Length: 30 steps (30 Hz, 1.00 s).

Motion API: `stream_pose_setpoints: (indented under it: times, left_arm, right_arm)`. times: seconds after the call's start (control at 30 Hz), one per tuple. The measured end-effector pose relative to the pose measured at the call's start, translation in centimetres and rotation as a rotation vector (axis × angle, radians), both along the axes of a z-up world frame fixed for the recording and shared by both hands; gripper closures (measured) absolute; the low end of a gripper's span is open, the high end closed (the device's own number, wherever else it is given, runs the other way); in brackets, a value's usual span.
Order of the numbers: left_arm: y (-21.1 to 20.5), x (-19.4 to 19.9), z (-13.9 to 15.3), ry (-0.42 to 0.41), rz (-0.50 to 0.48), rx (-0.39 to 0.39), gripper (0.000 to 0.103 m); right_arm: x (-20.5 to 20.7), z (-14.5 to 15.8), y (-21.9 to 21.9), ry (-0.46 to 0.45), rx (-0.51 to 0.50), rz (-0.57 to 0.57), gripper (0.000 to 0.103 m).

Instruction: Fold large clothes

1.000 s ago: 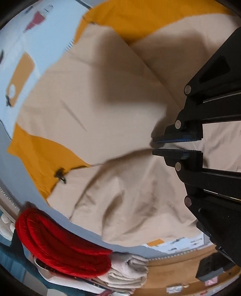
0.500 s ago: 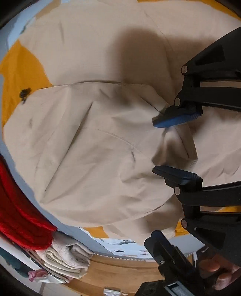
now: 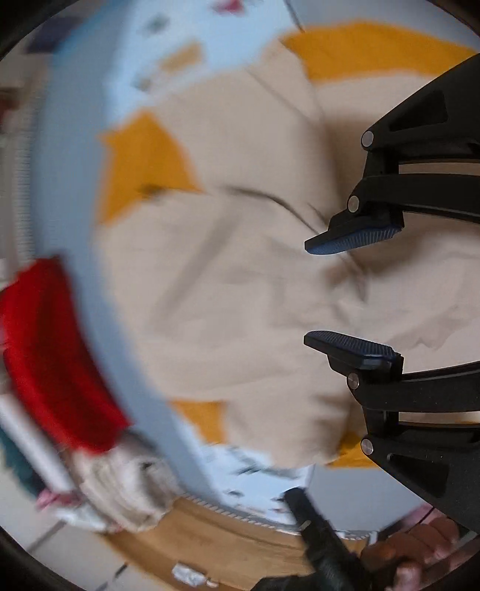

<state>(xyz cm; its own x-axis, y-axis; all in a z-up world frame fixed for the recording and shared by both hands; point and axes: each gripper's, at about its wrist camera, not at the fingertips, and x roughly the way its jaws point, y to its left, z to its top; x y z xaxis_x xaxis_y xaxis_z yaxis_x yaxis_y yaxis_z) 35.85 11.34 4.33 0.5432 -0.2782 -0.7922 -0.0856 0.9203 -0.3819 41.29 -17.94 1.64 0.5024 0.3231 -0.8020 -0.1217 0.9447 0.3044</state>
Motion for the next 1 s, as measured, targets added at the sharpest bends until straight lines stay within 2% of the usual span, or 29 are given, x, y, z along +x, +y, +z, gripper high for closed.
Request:
stream_pose_setpoints:
  times: [0.2,0.27,0.33,0.4,0.47,0.57,0.7,0.73,0.77,0.8,0.83,0.9,0.97,1.0]
  left_arm:
    - [2.1,-5.1,3.4,-0.129,-0.002,0.134,0.079]
    - [2.9,-7.6,4.9,-0.166,0.009,0.167,0.079]
    - [3.7,-10.4,6.1,-0.190,0.018,0.172,0.083]
    - [4.5,-13.0,7.0,-0.191,0.023,0.166,0.088]
    - [5.1,-16.1,7.5,-0.189,0.022,0.165,0.093]
    - [5.6,-21.1,6.6,-0.181,0.009,0.181,0.094]
    - [6.5,-25.8,1.3,-0.077,0.050,0.133,0.095]
    - [6.7,-26.2,0.1,-0.038,0.069,0.125,0.096]
    - [6.9,-26.4,-1.2,0.014,0.088,0.097,0.097]
    - [7.2,-26.5,-2.7,0.052,0.097,0.038,0.097]
    - [7.2,-26.5,-3.4,0.072,0.101,0.020,0.097]
    - [7.2,-26.5,-5.0,0.125,0.120,0.036,0.097]
    - [7.2,-26.1,-6.4,0.185,0.115,0.035,0.097]
    - [7.2,-26.1,-7.0,0.207,0.110,0.023,0.097]
  right_arm:
    - [-4.6,8.8,-4.5,-0.257,-0.023,-0.063,0.059]
    - [-7.7,11.8,-5.9,-0.336,-0.028,-0.092,0.059]
    - [-10.8,14.2,-7.9,-0.393,-0.023,-0.109,0.060]
    - [-14.4,15.6,-10.1,-0.427,-0.022,-0.116,0.066]
    - [-17.5,16.0,-12.3,-0.428,-0.027,-0.127,0.070]
    - [-21.7,14.2,-15.6,-0.369,-0.070,-0.139,0.071]
    - [-25.3,8.7,-19.6,-0.223,-0.088,-0.150,0.071]
    - [-25.6,7.4,-20.2,-0.199,-0.088,-0.152,0.071]
    - [-25.9,5.3,-20.7,-0.132,-0.108,-0.146,0.071]
    - [-25.8,4.2,-20.9,-0.092,-0.125,-0.143,0.071]
    - [-26.1,3.2,-21.3,-0.077,-0.110,-0.135,0.071]
    - [-26.7,1.1,-22.2,-0.063,-0.089,-0.151,0.068]
    - [-26.6,-2.2,-23.2,0.051,-0.136,-0.206,0.068]
    - [-26.5,-2.9,-23.3,0.078,-0.139,-0.222,0.068]
